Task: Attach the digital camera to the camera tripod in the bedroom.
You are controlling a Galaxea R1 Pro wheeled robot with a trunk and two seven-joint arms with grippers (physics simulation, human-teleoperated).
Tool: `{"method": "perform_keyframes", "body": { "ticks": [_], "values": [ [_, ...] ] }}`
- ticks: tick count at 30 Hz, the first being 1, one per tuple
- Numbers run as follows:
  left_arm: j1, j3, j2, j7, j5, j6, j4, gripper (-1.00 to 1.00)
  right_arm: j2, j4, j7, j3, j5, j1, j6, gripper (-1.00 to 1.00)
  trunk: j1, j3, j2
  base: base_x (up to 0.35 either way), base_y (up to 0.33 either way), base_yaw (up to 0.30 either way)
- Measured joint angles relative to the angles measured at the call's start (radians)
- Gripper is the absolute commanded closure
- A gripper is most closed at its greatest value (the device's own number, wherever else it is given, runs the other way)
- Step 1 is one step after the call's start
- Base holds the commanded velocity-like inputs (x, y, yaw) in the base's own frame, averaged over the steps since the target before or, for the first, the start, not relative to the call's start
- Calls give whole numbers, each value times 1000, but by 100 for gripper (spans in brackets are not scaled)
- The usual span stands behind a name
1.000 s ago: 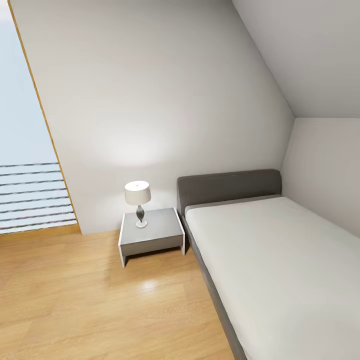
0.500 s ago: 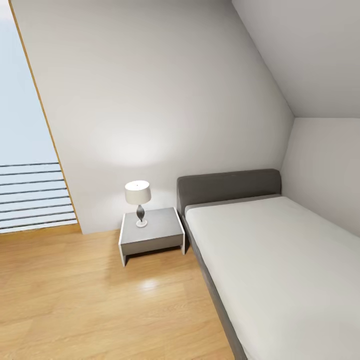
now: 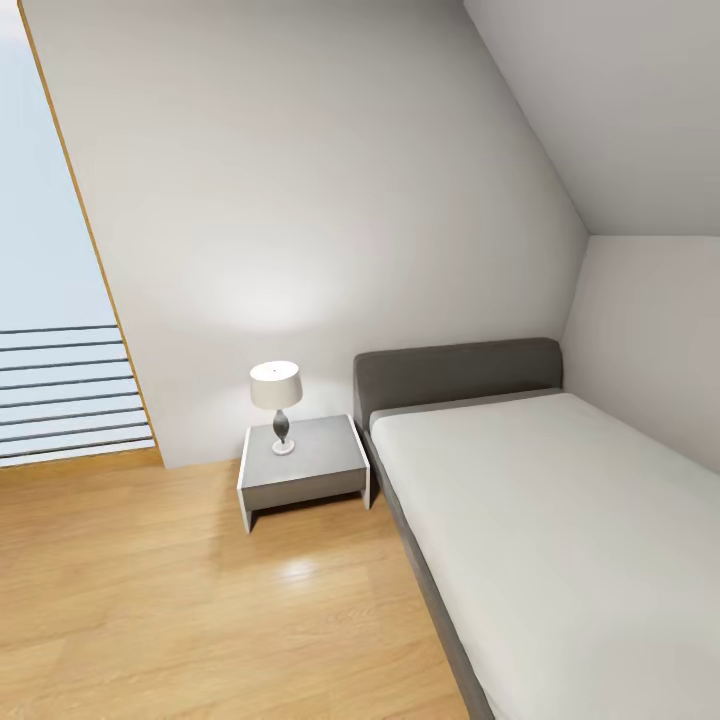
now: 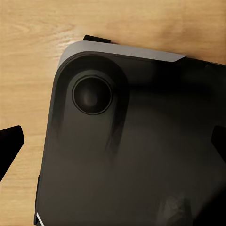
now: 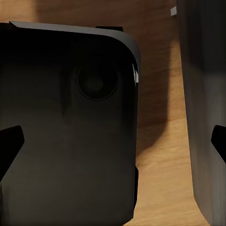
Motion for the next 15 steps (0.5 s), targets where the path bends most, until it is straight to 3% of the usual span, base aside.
{"method": "perform_keyframes", "body": {
  "ticks": [5, 15],
  "values": [
    [0, 0, 0, 0, -1, 0, 0, -100, 1, 0, 0, -2, -2, 0, 0, -100, 0, 0, 0, 0, 0, -74],
    [0, 1, 0, 0, -1, -1, 0, -100, 1, 0, 0, -3, -2, 0, 1, -100, 0, 0, 0, 0, 0, -208]
  ]
}}
